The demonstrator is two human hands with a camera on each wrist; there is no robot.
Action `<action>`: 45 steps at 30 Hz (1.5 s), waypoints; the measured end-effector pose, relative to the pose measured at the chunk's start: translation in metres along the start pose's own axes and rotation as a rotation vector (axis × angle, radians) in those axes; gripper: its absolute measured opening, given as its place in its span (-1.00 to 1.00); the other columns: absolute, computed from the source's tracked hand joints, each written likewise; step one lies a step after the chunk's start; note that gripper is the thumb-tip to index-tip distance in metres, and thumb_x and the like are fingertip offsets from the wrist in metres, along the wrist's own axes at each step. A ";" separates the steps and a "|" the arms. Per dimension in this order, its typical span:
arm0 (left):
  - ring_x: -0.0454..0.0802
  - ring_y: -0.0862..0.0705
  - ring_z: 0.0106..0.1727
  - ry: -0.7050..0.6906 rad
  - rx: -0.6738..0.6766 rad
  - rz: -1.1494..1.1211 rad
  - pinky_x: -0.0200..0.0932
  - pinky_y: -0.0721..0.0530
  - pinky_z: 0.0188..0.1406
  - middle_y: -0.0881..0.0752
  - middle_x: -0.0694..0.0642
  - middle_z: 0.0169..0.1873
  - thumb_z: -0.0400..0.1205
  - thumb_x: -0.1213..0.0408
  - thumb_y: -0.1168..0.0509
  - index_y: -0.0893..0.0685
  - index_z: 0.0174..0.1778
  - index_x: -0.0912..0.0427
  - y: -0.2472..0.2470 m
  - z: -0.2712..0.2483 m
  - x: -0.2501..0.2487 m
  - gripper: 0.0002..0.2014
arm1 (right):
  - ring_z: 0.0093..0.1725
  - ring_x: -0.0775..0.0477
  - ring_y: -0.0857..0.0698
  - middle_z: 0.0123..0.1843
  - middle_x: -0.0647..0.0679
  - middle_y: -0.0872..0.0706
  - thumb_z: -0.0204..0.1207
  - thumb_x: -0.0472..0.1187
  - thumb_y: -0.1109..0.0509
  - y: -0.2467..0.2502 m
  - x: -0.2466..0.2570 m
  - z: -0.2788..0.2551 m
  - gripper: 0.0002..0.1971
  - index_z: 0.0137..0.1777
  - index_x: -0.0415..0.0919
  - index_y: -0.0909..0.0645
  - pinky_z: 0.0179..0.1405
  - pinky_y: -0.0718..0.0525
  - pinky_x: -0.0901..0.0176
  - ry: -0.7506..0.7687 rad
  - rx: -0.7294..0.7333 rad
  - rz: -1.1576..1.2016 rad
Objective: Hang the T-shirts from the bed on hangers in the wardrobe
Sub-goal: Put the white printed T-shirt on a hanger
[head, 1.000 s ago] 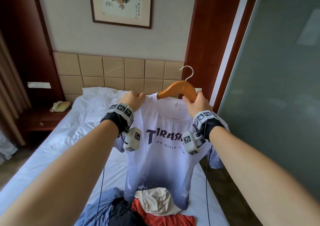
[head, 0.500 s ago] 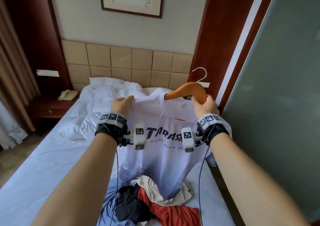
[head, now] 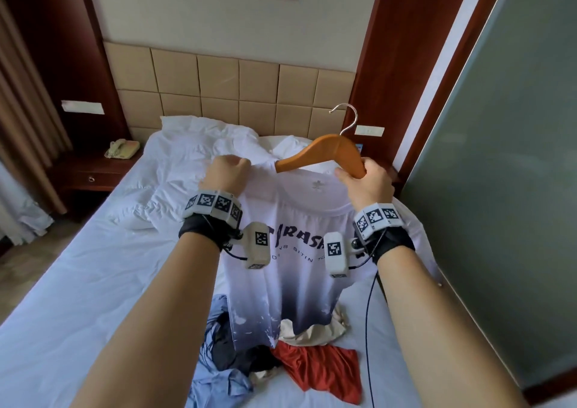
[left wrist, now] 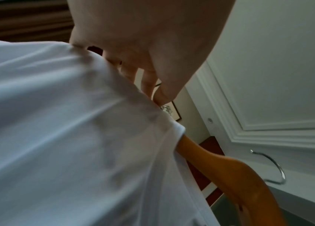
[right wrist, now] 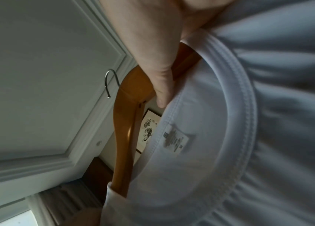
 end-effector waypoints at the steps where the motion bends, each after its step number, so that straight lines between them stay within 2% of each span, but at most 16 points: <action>1: 0.14 -0.59 -0.17 -0.019 0.005 0.038 0.03 -0.53 0.16 -0.68 0.05 -0.33 0.51 0.10 -0.21 -0.73 -0.24 0.01 -0.004 -0.003 -0.003 -0.81 | -0.10 -0.17 -0.74 -0.17 0.04 -0.78 0.40 0.18 -0.55 -0.002 0.001 -0.002 -0.66 -0.08 -0.08 -0.67 0.08 -0.70 -0.13 0.004 0.020 -0.005; 2: 0.13 -0.61 -0.11 -0.049 0.011 0.066 0.13 -0.47 0.37 -0.73 0.03 -0.26 0.52 0.08 -0.21 -0.77 -0.16 -0.02 -0.008 -0.007 -0.008 -0.78 | -0.10 -0.16 -0.74 -0.19 0.06 -0.77 0.40 0.18 -0.56 -0.003 0.003 -0.003 -0.66 -0.08 -0.07 -0.67 0.06 -0.70 -0.10 0.008 0.038 -0.014; 3: 0.12 -0.63 -0.07 -0.086 0.026 0.060 0.18 -0.42 0.45 -0.76 0.03 -0.21 0.52 0.07 -0.21 -0.79 -0.11 -0.02 -0.012 -0.011 -0.012 -0.75 | -0.10 -0.16 -0.72 -0.21 0.07 -0.75 0.40 0.18 -0.56 -0.005 0.004 -0.005 -0.66 -0.08 -0.08 -0.66 0.03 -0.70 -0.06 0.011 0.059 -0.023; 5: 0.11 -0.70 -0.03 -0.172 0.068 -0.027 0.15 -0.55 0.35 -0.80 0.06 -0.18 0.47 0.05 -0.20 -0.80 -0.15 0.02 -0.020 -0.016 -0.019 -0.72 | -0.12 -0.15 -0.72 -0.21 0.06 -0.73 0.41 0.18 -0.55 -0.009 0.004 -0.010 -0.64 -0.08 -0.11 -0.65 -0.02 -0.69 -0.03 0.016 0.097 -0.039; 7: 0.07 -0.74 -0.01 -0.246 0.126 -0.079 -0.03 -0.64 0.14 -0.80 0.01 -0.20 0.50 0.06 -0.23 -0.78 -0.18 0.03 -0.028 -0.022 -0.024 -0.76 | -0.13 -0.15 -0.72 -0.17 0.02 -0.75 0.42 0.17 -0.55 -0.015 0.005 -0.016 -0.63 -0.07 -0.12 -0.64 -0.06 -0.69 0.00 0.018 0.130 -0.061; 10: 0.01 -0.75 -0.05 -0.315 0.208 -0.094 -0.11 -0.62 -0.08 -0.75 -0.09 -0.25 0.48 0.00 -0.30 -0.75 -0.14 -0.03 -0.040 -0.029 -0.030 -0.81 | -0.15 -0.13 -0.70 -0.24 0.07 -0.68 0.42 0.16 -0.55 -0.022 0.008 -0.023 -0.65 -0.09 -0.11 -0.63 -0.17 -0.60 0.06 0.032 0.184 -0.112; 13: 0.01 -0.73 -0.06 -0.320 0.243 -0.040 -0.02 -0.63 0.02 -0.69 -0.19 -0.28 0.37 -0.12 -0.36 -0.65 -0.07 -0.10 -0.048 -0.032 -0.030 -0.72 | -0.18 -0.10 -0.65 -0.32 0.16 -0.57 0.44 0.17 -0.54 -0.026 0.012 -0.028 -0.67 -0.09 -0.08 -0.63 -0.20 -0.49 0.11 0.046 0.232 -0.135; 17: 0.03 -0.63 -0.05 -0.339 0.179 0.205 0.06 -0.45 0.26 -0.64 -0.14 -0.22 0.49 0.00 -0.44 -0.51 -0.02 -0.09 -0.051 -0.034 -0.033 -0.73 | -0.10 -0.13 -0.72 -0.15 0.04 -0.75 0.43 0.16 -0.56 -0.037 0.016 -0.032 -0.69 -0.02 -0.04 -0.67 -0.09 -0.65 0.03 0.076 0.321 -0.104; 22: 0.02 -0.55 -0.20 -0.287 0.082 0.264 -0.03 -0.22 0.04 -0.57 -0.14 -0.35 0.46 0.10 -0.44 -0.47 -0.15 0.01 -0.049 -0.037 -0.031 -0.75 | -0.05 -0.10 -0.76 -0.10 0.01 -0.80 0.43 0.06 -0.57 -0.042 0.018 -0.035 -0.73 0.02 -0.05 -0.71 0.09 -0.72 -0.18 0.112 0.403 0.000; 24: -0.01 -0.54 -0.26 -0.271 0.053 0.240 -0.02 -0.20 0.03 -0.56 -0.15 -0.39 0.45 0.13 -0.43 -0.49 -0.15 0.02 -0.047 -0.037 -0.026 -0.77 | 0.00 -0.02 -0.75 -0.07 0.08 -0.80 0.43 0.18 -0.50 -0.039 0.010 -0.038 -0.68 0.04 0.00 -0.71 0.16 -0.70 -0.17 0.116 0.384 0.063; 26: -0.09 -0.53 -0.33 -0.258 0.007 0.201 -0.01 -0.19 0.03 -0.56 -0.15 -0.41 0.44 0.14 -0.42 -0.52 -0.13 0.01 -0.043 -0.037 -0.020 -0.79 | 0.14 -0.04 -0.73 0.04 0.10 -0.80 0.52 0.34 -0.31 -0.034 0.000 -0.041 -0.59 0.13 0.08 -0.71 0.30 -0.62 -0.13 0.092 0.353 0.065; 30: -0.27 -0.46 -0.36 -0.230 -0.060 0.120 0.03 -0.25 0.09 -0.55 -0.13 -0.42 0.41 0.13 -0.46 -0.50 -0.22 -0.01 -0.032 -0.034 -0.013 -0.77 | 0.46 -0.27 -0.53 0.37 -0.14 -0.72 0.81 0.15 0.05 -0.021 -0.018 -0.047 -0.47 0.38 -0.09 -0.68 0.56 -0.26 -0.15 -0.002 0.295 -0.132; 33: -0.25 -0.48 -0.36 -0.190 -0.103 0.080 0.05 -0.26 0.13 -0.56 -0.11 -0.44 0.37 0.13 -0.47 -0.52 -0.24 0.03 -0.028 -0.035 -0.008 -0.77 | 0.41 -0.24 -0.52 0.29 -0.14 -0.75 0.82 0.07 0.07 -0.024 -0.033 -0.048 -0.48 0.27 -0.12 -0.71 0.49 -0.20 -0.19 -0.039 0.238 -0.156; 37: -0.26 -0.50 -0.32 -0.151 -0.120 0.018 0.03 -0.25 0.14 -0.59 -0.14 -0.42 0.37 0.12 -0.47 -0.57 -0.20 0.03 -0.025 -0.038 -0.001 -0.79 | 0.28 -0.25 -0.59 0.14 -0.16 -0.76 0.81 0.04 0.02 -0.015 -0.053 -0.050 -0.47 0.06 -0.23 -0.74 0.47 -0.32 -0.24 -0.146 0.051 -0.113; 42: -0.27 -0.48 -0.32 -0.132 -0.099 0.032 0.00 -0.20 0.11 -0.58 -0.14 -0.41 0.38 0.14 -0.47 -0.58 -0.19 0.02 -0.021 -0.038 0.000 -0.79 | 0.35 -0.33 -0.60 0.34 -0.22 -0.69 0.79 0.09 -0.01 -0.017 -0.090 -0.057 -0.51 0.29 -0.19 -0.69 0.44 -0.46 -0.25 -0.320 -0.023 0.139; 45: -0.23 -0.50 -0.32 -0.156 -0.057 0.063 0.00 -0.19 0.09 -0.58 -0.11 -0.43 0.37 0.16 -0.47 -0.55 -0.25 0.02 -0.028 -0.040 -0.003 -0.80 | 0.32 -0.28 -0.61 0.28 -0.16 -0.72 0.78 0.06 -0.06 -0.022 -0.093 -0.060 -0.57 0.21 -0.14 -0.71 0.49 -0.38 -0.27 -0.306 -0.020 0.104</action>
Point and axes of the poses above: each hand's wrist, its own z-axis towards the middle knuckle, its own y-axis out of the back of the hand, x = y × z, the point moved 5 cm from there along z, towards the middle knuckle
